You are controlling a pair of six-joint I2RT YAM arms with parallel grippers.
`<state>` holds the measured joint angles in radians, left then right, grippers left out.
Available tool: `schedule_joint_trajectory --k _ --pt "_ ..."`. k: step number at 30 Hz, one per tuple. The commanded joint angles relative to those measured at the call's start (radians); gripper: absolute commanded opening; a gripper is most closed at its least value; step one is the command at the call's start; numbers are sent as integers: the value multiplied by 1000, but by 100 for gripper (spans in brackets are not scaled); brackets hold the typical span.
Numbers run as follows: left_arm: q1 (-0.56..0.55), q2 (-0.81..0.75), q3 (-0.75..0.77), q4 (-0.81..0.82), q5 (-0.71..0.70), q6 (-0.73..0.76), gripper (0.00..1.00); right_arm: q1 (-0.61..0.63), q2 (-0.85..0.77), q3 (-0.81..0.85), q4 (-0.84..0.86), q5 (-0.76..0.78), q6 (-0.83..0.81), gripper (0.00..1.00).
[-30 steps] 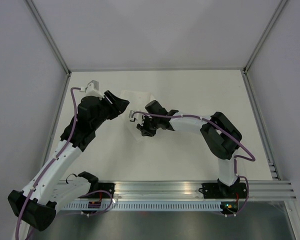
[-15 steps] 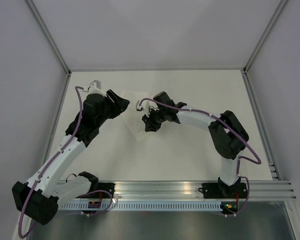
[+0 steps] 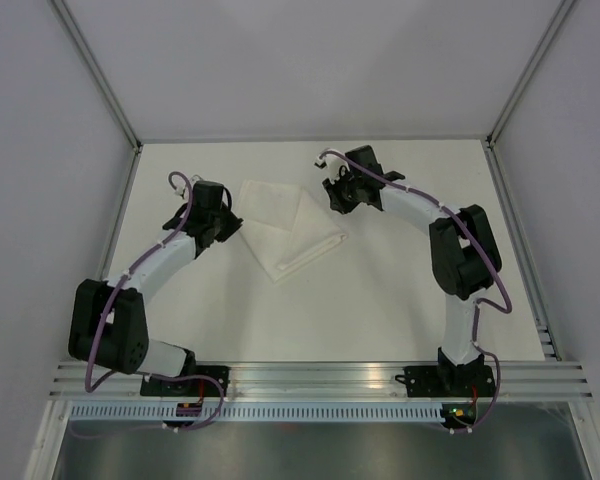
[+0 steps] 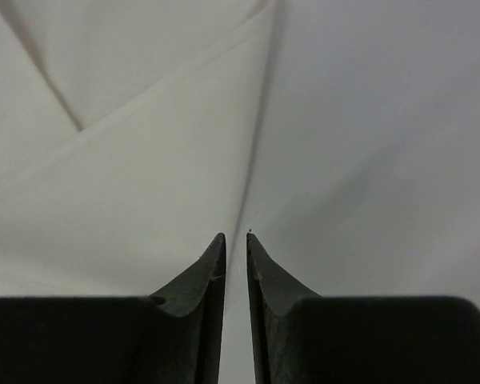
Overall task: Fold the napkin, place the utensils inside, and roll it up
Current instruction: Fold the napkin
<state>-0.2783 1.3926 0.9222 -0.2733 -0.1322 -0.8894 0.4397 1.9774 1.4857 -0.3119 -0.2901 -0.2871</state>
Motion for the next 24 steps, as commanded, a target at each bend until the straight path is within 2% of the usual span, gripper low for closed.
schedule_joint_trajectory --k 1,9,17,24 --pt "28 63 15 13 -37 -36 5 4 96 74 -55 121 31 21" --pt "70 275 64 -20 -67 -14 2 -6 170 107 -67 203 39 18" --pt "79 422 162 -40 -61 23 2 -6 136 32 -61 166 26 18" --pt "77 537 291 -72 6 87 2 -2 80 -48 -84 115 31 18"
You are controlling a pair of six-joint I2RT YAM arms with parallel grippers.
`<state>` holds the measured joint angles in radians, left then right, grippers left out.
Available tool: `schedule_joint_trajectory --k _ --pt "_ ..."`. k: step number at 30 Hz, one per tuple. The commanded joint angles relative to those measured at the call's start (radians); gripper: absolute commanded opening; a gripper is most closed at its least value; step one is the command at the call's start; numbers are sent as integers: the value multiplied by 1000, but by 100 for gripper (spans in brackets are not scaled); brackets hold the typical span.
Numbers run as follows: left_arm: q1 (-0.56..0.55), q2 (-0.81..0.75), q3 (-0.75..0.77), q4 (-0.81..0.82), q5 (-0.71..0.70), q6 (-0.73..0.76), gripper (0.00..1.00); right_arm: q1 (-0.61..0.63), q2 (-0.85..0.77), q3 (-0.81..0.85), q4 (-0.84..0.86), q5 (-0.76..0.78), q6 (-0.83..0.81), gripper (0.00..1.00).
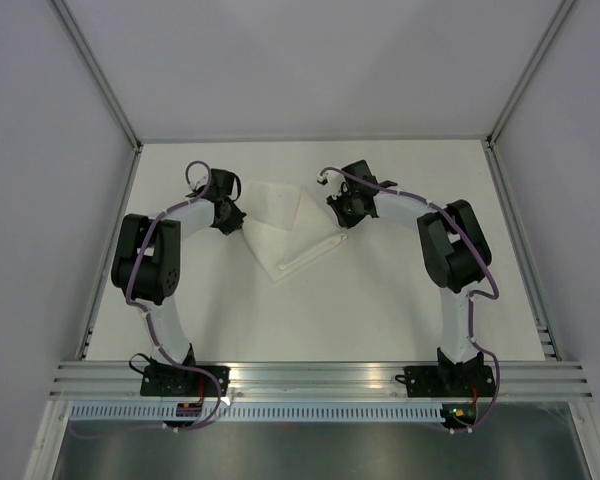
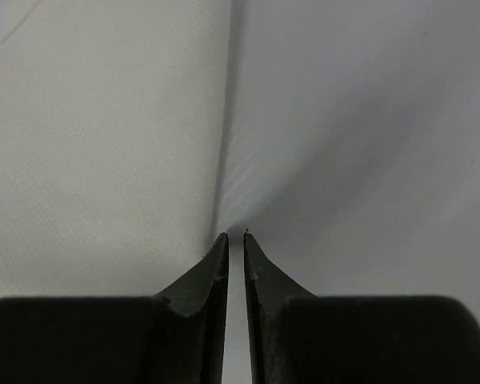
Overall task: Fold the napkin, place the utensils inside, and roll it up
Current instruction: Fold the napkin, then roll the napkin with the utensil
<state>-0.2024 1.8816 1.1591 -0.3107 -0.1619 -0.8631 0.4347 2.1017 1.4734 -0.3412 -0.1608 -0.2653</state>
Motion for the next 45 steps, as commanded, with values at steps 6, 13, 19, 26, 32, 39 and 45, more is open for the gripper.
schedule_joint_trajectory --k 6,13,19,26,32,39,45 --pt "-11 146 184 -93 93 128 2 1 -106 -100 -84 -48 -3 18" --pt "-40 246 339 -177 114 205 2 13 -170 -156 -113 -77 -22 18" --pt "-71 359 520 -281 156 271 2 41 -218 -193 -145 -97 -26 18" --pt "-95 425 649 -338 157 303 7 61 -226 -219 -160 -85 -25 18" --pt "-59 372 643 -327 157 338 24 38 -282 -228 -140 -13 -23 20" --pt "18 162 596 -280 248 395 44 9 -391 -243 -91 17 -66 33" --pt "20 -100 389 -136 237 420 50 67 -410 -219 -99 -3 -176 51"
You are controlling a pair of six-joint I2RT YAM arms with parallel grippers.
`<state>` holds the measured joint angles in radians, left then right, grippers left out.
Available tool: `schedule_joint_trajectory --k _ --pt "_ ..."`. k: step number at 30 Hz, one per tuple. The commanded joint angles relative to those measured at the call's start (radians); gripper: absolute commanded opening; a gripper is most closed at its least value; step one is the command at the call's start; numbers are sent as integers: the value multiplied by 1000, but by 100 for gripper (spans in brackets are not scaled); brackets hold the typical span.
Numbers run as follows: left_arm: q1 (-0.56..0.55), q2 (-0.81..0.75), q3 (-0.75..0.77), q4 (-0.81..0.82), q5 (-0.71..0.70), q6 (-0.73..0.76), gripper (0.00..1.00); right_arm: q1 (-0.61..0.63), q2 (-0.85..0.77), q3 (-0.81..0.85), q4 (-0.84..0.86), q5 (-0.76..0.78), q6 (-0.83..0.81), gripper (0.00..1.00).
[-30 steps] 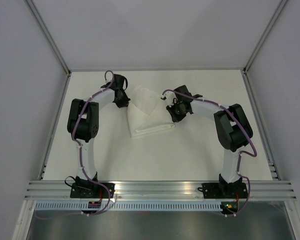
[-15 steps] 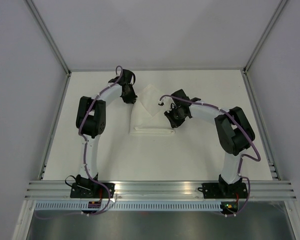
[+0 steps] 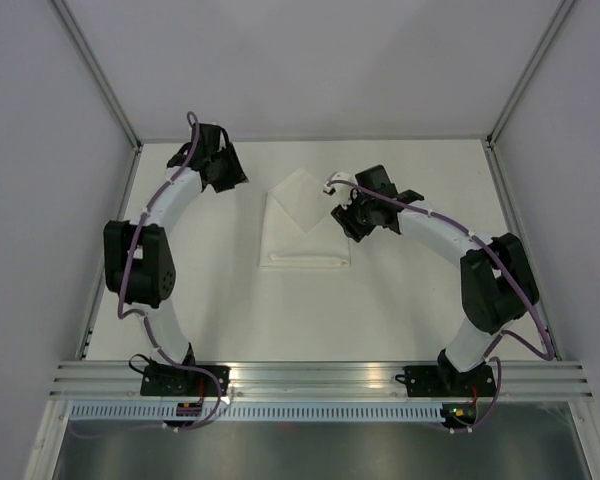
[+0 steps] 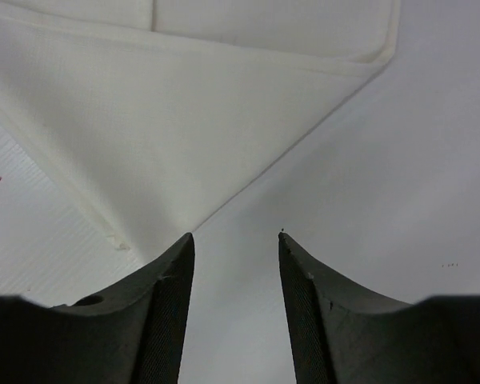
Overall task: Fold the napkin, place the utensils inside, and roll it up
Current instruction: Roll the napkin with the utensil
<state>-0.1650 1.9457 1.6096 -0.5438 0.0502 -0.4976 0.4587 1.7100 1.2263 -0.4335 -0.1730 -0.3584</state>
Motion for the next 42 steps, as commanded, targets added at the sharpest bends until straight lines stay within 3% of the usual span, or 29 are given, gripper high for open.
schedule_joint_trajectory --k 1,10,20,29,42 --pt "-18 -194 -120 151 16 36 51 70 -23 3 8 10 -102 53" --pt "-11 -465 -283 298 132 -29 57 209 -18 -76 124 -14 -281 65" --pt "-11 -689 -428 308 120 -18 59 290 72 -57 156 -60 -275 66" --pt "-11 -732 -410 280 126 -15 61 339 164 -2 190 -25 -277 65" --pt "-11 -722 -390 252 168 25 61 340 247 27 190 1 -310 53"
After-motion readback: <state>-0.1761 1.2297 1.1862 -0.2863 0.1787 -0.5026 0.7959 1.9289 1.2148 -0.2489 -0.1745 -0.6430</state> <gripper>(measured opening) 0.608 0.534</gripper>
